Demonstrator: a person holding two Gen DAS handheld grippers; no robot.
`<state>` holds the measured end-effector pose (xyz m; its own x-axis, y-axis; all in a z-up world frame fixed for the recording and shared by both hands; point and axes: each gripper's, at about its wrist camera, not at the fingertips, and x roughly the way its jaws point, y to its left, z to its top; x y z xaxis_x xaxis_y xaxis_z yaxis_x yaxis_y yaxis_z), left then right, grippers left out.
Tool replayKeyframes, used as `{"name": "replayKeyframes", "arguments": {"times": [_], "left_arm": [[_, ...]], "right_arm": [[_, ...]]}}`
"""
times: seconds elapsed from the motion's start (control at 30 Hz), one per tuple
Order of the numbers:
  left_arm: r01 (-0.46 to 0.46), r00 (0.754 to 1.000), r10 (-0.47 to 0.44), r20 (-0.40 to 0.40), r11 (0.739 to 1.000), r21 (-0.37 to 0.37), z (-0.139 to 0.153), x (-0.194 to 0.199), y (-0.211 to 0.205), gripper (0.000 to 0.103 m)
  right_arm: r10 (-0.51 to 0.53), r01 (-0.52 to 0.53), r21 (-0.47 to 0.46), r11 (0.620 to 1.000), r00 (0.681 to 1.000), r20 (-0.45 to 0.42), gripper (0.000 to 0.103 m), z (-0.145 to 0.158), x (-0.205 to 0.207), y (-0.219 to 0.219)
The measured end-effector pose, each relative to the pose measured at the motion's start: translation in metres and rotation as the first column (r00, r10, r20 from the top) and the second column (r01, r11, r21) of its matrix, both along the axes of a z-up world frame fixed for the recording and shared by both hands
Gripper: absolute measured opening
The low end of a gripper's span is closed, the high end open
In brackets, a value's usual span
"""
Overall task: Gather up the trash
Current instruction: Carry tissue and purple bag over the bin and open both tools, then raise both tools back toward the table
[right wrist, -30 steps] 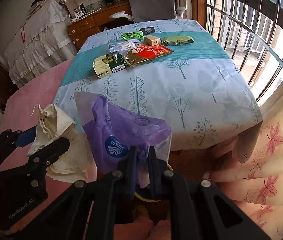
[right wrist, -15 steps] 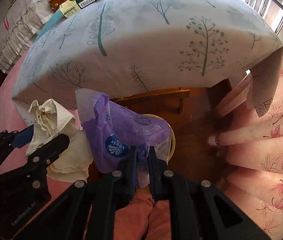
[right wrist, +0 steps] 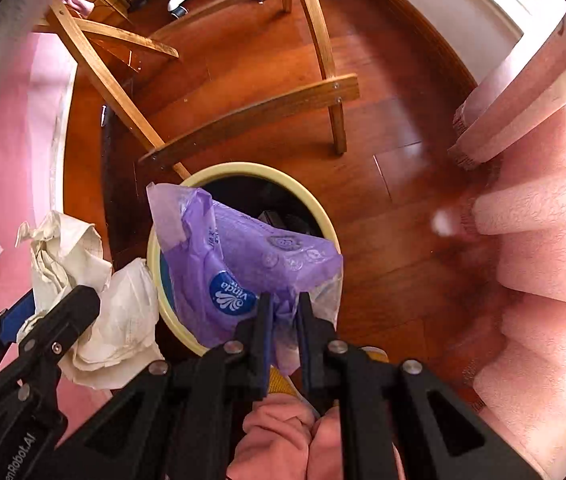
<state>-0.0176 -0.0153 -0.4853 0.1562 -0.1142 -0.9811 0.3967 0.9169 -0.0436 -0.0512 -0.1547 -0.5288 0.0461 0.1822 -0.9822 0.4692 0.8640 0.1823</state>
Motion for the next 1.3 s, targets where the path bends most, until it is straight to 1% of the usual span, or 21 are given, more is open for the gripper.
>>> {"name": "replayKeyframes", "arguments": {"times": [0.03,0.07,0.13,0.17,0.2,0.3,0.33,0.37,0.4,0.53,0.6,0.73,0.87,0.93,1.0,1.13,1.3], "left_arm": [[0.007,1.0,-0.007,0.008,1.0,0.009,-0.007,0.0,0.0,0.054],[0.015,1.0,-0.015,0.012,1.0,0.016,-0.013,0.0,0.001,0.056],[0.025,1.0,-0.025,0.015,0.999,0.032,-0.023,0.002,0.001,0.06],[0.026,1.0,-0.026,0.01,0.999,0.042,-0.026,0.003,0.003,0.07],[0.021,1.0,-0.021,0.004,0.998,0.052,-0.028,0.004,0.005,0.079],[-0.006,1.0,0.007,-0.009,0.998,0.057,-0.031,0.01,0.013,0.083],[-0.012,1.0,0.013,-0.013,0.998,0.063,-0.03,0.011,0.016,0.084],[-0.018,1.0,0.019,-0.014,0.997,0.071,-0.029,0.011,0.018,0.089],[-0.025,1.0,0.026,-0.012,0.997,0.077,-0.029,0.011,0.02,0.092],[-0.049,0.999,0.05,-0.005,0.995,0.088,-0.02,0.01,0.028,0.092],[-0.058,0.998,0.058,0.001,0.994,0.09,-0.008,0.008,0.03,0.093],[-0.07,0.997,0.068,0.024,0.995,0.075,0.032,0.005,0.03,0.093],[-0.076,0.996,0.073,0.054,0.996,0.05,0.087,0.005,0.032,0.093],[-0.079,0.994,0.076,0.073,0.996,0.035,0.119,0.006,0.034,0.093],[-0.079,0.992,0.077,0.096,0.997,0.014,0.154,0.006,0.036,0.097],[-0.067,0.983,0.071,0.168,0.997,-0.031,0.228,0.005,0.042,0.102],[-0.03,0.967,0.044,0.251,0.998,-0.06,0.308,0.005,0.049,0.102]], "right_arm": [[-0.005,0.005,0.0,1.0,1.0,-0.004,0.013,-0.01,0.001,0.0],[-0.017,0.017,0.011,1.0,1.0,-0.004,0.017,-0.019,0.004,0.0],[-0.046,0.046,0.035,0.998,0.999,-0.019,0.02,-0.036,0.008,-0.002],[-0.058,0.059,0.046,0.997,0.998,-0.024,0.028,-0.044,0.009,-0.003],[-0.063,0.065,0.055,0.996,0.998,-0.028,0.031,-0.051,0.01,-0.003],[-0.063,0.064,0.067,0.996,0.998,-0.026,0.04,-0.057,0.014,-0.002],[-0.058,0.059,0.072,0.996,0.998,-0.025,0.05,-0.055,0.015,0.0],[-0.05,0.052,0.073,0.996,0.999,-0.021,0.058,-0.053,0.015,0.001],[-0.043,0.043,0.072,0.996,0.999,-0.014,0.059,-0.052,0.015,0.001],[-0.016,0.016,0.085,0.996,1.0,0.003,0.06,-0.037,0.017,0.004],[0.005,-0.006,0.079,0.997,1.0,0.013,0.06,-0.025,0.017,0.005],[0.035,-0.038,0.063,0.997,0.998,0.046,0.06,0.018,0.014,0.007],[0.047,-0.052,0.049,0.997,0.995,0.092,0.06,0.077,0.012,0.004],[0.06,-0.064,0.037,0.997,0.992,0.107,0.06,0.109,0.01,0.003],[0.071,-0.075,0.028,0.997,0.989,0.13,0.06,0.144,0.009,0.004],[0.102,-0.104,0.0,0.995,0.977,0.186,0.06,0.214,0.007,0.008],[0.129,-0.12,-0.047,0.992,0.954,0.271,0.06,0.294,0.01,0.019]]}}
